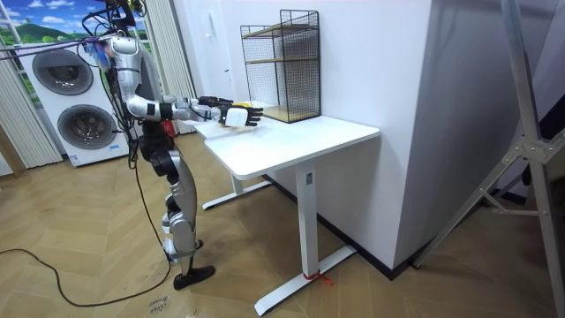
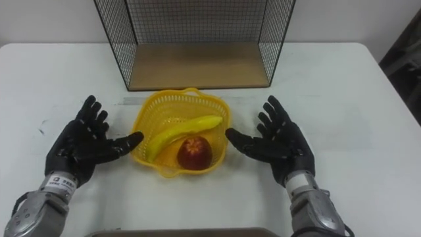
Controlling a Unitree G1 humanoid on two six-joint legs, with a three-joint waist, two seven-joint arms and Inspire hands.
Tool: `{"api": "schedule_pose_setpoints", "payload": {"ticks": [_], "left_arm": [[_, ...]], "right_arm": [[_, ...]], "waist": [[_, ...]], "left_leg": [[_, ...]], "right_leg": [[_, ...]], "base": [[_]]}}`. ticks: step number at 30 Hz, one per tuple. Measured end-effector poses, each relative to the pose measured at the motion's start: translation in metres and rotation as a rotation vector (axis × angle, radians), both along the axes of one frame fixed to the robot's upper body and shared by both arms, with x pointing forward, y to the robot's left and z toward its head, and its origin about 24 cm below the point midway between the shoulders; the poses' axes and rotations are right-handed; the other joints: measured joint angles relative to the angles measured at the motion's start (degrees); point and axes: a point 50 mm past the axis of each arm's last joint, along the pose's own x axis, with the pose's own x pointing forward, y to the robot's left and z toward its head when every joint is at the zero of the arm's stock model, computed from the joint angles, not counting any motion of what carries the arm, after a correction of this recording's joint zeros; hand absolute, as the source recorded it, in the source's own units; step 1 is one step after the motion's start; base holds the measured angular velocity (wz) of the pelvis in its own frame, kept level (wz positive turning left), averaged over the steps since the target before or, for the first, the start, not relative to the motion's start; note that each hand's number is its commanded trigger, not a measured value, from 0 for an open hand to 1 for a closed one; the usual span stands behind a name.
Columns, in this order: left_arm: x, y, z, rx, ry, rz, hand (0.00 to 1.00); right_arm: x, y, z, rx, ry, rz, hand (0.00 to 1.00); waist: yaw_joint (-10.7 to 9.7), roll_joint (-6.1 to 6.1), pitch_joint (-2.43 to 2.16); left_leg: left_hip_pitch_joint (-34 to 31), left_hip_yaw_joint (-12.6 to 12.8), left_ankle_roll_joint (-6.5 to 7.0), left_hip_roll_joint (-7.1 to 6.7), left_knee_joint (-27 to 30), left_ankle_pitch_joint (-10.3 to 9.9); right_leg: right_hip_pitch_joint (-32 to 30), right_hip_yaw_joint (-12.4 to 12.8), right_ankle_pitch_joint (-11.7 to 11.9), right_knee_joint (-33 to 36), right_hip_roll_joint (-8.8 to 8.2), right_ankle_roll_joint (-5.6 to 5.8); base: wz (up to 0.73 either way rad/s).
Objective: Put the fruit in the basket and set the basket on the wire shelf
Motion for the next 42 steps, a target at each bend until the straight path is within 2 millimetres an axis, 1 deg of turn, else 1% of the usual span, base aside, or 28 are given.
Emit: {"api": "schedule_pose_setpoints", "payload": {"ticks": [5,13,17,19,28,30,34,35,37,42], "left_arm": [[0.000,-0.001,-0.001,-0.005,0.003,-0.018,0.00],[-0.001,-0.005,-0.005,-0.021,0.011,-0.078,0.00],[-0.002,-0.009,-0.008,-0.043,0.018,-0.092,0.00],[-0.002,-0.011,-0.008,-0.055,0.019,-0.098,0.00],[-0.002,-0.022,-0.009,-0.079,0.014,-0.160,0.00],[-0.001,-0.024,-0.009,-0.082,0.013,-0.171,0.00],[-0.001,-0.029,-0.010,-0.085,0.013,-0.193,0.00],[0.000,-0.031,-0.010,-0.087,0.014,-0.199,0.00],[0.001,-0.031,-0.010,-0.086,0.012,-0.202,0.00],[0.002,-0.037,-0.010,-0.089,0.015,-0.224,0.00]], "right_arm": [[0.008,0.004,0.006,0.000,-0.029,0.024,0.00],[0.008,0.009,0.006,0.007,-0.030,0.047,0.00],[0.009,0.011,0.002,0.012,-0.019,0.059,0.00],[0.009,0.011,-0.001,0.014,-0.006,0.061,0.00],[0.009,0.015,-0.002,0.018,-0.006,0.079,0.00],[0.009,0.017,-0.002,0.018,-0.004,0.091,0.00],[0.009,0.022,-0.003,0.025,-0.008,0.124,0.00],[0.009,0.023,-0.002,0.026,-0.010,0.129,0.00],[0.008,0.023,-0.003,0.028,-0.006,0.137,0.00],[0.006,0.022,-0.011,0.030,0.025,0.137,0.00]], "waist": [[0.01,0.04,0.00],[-0.13,0.13,0.00],[-0.24,0.47,0.02],[-0.23,0.49,0.02],[-0.31,0.48,0.06],[-0.44,0.39,0.11],[-0.41,-0.20,0.57],[-0.40,-0.34,0.62],[-0.41,-0.43,0.66],[-0.41,-0.28,0.58]], "left_leg": [[0.02,-0.03,-0.02,0.08,-0.01,-0.01],[0.07,-0.03,-0.02,0.08,0.05,-0.01],[0.34,0.05,-0.02,0.05,0.01,-0.01],[0.33,0.04,-0.02,0.07,0.01,-0.01],[0.42,0.05,-0.02,0.07,0.00,0.00],[0.50,0.05,-0.02,0.06,0.01,0.00],[1.11,0.05,-0.01,0.02,-0.04,0.00],[1.13,0.05,-0.01,0.00,-0.07,0.00],[1.13,0.05,-0.01,-0.02,-0.06,0.00],[1.14,0.11,-0.01,-0.03,-0.06,0.00]], "right_leg": [[0.03,-0.01,0.01,-0.02,0.07,-0.02],[0.17,-0.08,0.02,-0.04,0.02,-0.03],[0.31,0.11,0.02,-0.01,0.03,-0.03],[0.30,0.12,0.03,0.04,0.05,-0.05],[0.30,0.11,0.04,0.05,0.03,-0.06],[0.41,0.09,0.04,0.05,-0.01,-0.05],[1.06,0.11,0.03,-0.07,-0.03,-0.04],[1.09,0.11,0.02,-0.11,-0.04,-0.02],[1.08,0.23,0.02,-0.15,-0.03,-0.02],[1.03,0.76,0.02,-0.14,0.06,-0.02]], "base": [[0.00],[0.00],[0.00],[0.00],[0.00],[0.00],[0.00],[0.00],[0.00],[-0.01]]}}
